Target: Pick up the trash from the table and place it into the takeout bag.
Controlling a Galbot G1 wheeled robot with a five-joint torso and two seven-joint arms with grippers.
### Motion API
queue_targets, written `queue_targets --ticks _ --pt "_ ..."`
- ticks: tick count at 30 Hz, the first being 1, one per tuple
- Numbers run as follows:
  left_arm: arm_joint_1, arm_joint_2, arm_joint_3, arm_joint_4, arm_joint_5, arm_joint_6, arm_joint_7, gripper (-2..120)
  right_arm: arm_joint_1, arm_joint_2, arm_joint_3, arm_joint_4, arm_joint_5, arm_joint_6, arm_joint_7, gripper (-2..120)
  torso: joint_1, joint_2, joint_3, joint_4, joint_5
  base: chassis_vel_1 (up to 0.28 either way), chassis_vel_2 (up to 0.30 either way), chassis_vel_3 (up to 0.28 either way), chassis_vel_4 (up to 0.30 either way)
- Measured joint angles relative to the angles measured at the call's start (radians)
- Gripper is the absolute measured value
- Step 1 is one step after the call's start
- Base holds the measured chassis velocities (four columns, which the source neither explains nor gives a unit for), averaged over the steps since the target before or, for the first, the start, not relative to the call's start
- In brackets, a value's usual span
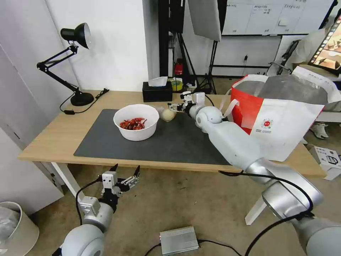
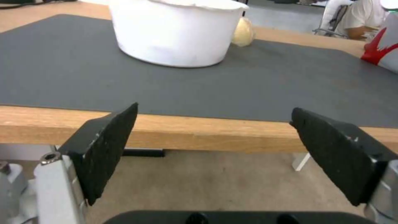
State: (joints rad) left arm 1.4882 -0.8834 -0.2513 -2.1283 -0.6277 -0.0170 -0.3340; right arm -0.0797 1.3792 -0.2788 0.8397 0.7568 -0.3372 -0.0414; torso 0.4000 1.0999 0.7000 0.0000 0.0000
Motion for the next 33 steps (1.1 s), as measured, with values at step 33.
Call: queue_targets --ticks 33 --pt "-0.002 -0.005 0.004 0.005 0.0 -0.004 0.003 100 0.045 0.115 0.002 -0.235 -0.147 -0.005 -0.117 100 0.0 0.0 0.0 0.0 0.0 0.0 0.0 0.0 0.0"
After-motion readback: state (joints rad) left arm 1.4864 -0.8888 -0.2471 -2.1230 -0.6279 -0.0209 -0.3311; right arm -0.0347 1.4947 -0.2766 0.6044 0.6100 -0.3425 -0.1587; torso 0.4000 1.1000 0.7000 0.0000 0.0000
